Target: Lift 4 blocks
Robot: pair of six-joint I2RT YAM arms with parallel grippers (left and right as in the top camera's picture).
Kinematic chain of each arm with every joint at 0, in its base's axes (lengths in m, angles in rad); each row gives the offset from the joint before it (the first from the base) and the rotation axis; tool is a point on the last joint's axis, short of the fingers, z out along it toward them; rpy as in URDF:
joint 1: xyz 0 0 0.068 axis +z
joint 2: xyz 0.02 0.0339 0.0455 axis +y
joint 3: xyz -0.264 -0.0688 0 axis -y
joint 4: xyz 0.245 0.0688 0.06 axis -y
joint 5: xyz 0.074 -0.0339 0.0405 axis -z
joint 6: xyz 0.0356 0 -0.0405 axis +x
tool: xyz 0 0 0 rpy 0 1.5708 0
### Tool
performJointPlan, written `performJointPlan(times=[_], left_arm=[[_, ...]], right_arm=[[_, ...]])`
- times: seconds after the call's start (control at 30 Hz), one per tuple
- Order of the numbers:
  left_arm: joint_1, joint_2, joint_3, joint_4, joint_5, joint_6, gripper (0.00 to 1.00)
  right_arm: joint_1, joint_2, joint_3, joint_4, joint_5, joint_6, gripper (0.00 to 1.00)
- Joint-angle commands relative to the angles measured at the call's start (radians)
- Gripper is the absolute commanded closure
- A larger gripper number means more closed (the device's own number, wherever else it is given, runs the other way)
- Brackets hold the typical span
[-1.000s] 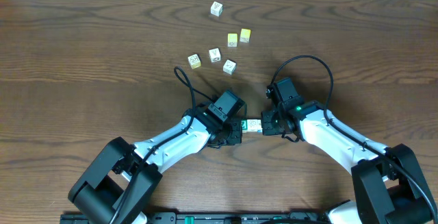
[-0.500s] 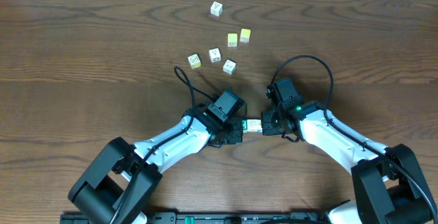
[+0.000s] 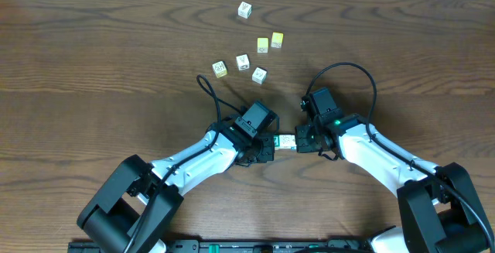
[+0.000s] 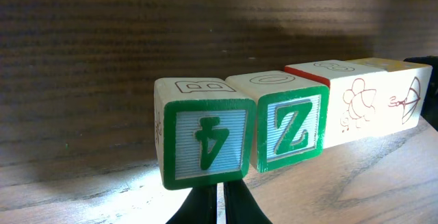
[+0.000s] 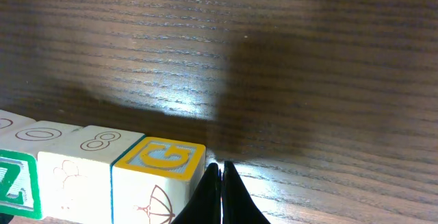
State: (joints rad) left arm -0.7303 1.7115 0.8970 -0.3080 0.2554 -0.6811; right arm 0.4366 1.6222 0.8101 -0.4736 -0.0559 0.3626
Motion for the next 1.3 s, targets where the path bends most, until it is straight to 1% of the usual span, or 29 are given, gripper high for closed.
performJointPlan(times=[0.0, 0.47, 1.0, 1.17, 1.27], left_arm=[[0.0, 0.009, -0.013, 0.003, -0.021, -0.005, 0.93], [0.0, 0.009, -0.013, 0.014, -0.02, -0.005, 0.93], [-0.06, 0.009, -0.013, -0.058, -0.006, -0.005, 0.93], [-0.059, -0.015, -0.013, -0.06, -0.006, -0.005, 0.93], [-0.059, -0.047, -0.013, -0.061, -0.038, -0.005, 0.93]], right_arm=[[-0.005, 0.008, -0.001, 0.003, 0.006, 0.003, 0.99], [-0.005, 0.008, -0.001, 0.003, 0.006, 0.003, 0.99], [-0.005, 0.008, -0.001, 0.003, 0.007, 0.003, 0.99], [-0.005, 0.008, -0.001, 0.002, 0.007, 0.003, 0.99], [-0.005, 0.008, -0.001, 0.002, 0.007, 0.003, 0.99]])
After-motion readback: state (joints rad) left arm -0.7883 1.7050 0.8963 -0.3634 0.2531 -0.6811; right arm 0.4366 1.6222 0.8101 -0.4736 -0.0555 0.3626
